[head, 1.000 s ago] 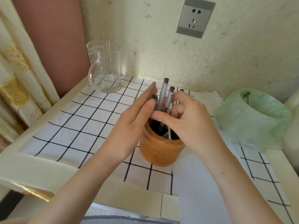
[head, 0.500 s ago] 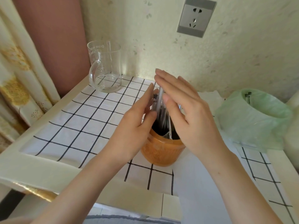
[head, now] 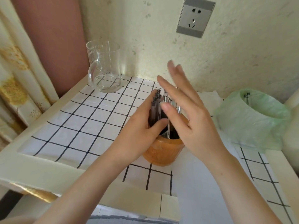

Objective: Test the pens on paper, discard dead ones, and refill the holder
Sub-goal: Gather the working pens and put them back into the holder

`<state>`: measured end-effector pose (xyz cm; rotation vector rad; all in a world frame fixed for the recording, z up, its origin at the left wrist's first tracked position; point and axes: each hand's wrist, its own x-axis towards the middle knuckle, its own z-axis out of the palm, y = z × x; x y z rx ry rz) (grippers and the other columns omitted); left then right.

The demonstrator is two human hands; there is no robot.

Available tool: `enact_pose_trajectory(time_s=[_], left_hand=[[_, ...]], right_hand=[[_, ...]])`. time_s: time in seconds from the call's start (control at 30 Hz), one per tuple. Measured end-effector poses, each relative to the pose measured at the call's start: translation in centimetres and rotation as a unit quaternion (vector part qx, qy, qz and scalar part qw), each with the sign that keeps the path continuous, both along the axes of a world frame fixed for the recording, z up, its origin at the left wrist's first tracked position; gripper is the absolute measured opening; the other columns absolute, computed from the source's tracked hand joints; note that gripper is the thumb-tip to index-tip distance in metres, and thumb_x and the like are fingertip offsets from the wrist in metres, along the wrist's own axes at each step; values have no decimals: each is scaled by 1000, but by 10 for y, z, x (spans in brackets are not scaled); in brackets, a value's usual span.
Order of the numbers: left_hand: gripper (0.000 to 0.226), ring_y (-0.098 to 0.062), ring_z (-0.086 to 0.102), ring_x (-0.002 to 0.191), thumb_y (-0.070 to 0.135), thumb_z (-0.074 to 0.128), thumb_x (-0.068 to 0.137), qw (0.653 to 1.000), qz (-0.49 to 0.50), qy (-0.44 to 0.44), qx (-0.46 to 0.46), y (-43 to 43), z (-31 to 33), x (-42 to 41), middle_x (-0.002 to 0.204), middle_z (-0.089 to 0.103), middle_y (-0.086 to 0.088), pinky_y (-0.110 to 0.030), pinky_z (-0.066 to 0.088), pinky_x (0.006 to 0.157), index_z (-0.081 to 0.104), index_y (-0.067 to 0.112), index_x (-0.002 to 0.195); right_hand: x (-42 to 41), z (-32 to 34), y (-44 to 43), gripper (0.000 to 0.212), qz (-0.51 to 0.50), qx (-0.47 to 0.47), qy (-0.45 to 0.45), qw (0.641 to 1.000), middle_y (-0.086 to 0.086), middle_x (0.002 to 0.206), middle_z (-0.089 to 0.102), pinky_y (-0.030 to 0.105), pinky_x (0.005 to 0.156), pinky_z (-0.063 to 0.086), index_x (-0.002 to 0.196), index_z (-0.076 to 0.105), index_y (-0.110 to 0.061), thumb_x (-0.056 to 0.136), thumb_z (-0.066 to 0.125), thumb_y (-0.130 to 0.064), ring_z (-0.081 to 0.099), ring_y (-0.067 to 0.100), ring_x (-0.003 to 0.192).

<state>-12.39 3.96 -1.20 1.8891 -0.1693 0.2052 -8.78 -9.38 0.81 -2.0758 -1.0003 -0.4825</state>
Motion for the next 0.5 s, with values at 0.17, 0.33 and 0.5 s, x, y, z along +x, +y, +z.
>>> enact_pose_trajectory(time_s=[0.17,0.33,0.5], left_hand=[[87,-1,27,135,28,55,89,1000,1,-16,-19,0,1,-4,151,13,22,-19,26,111,-13,44,142],[60,22,28,122,38,39,93,1000,-2,-29,-6,0,3,-2,145,24,29,-8,22,104,9,40,145],[59,16,46,110,34,39,95,1000,6,10,-28,-2,2,1,114,50,31,-1,32,91,8,43,144]], right_hand=[[11,-3,-19,39,-71,55,124,988,-6,151,37,22,116,23,140,45,-15,101,42,-16,29,-2,138],[9,-5,-25,27,-108,67,132,983,-15,120,62,12,102,39,118,65,-21,94,55,-12,53,-7,117],[10,-4,-30,29,-124,67,137,981,-16,117,66,9,98,39,118,66,-25,94,55,-12,54,-9,114]])
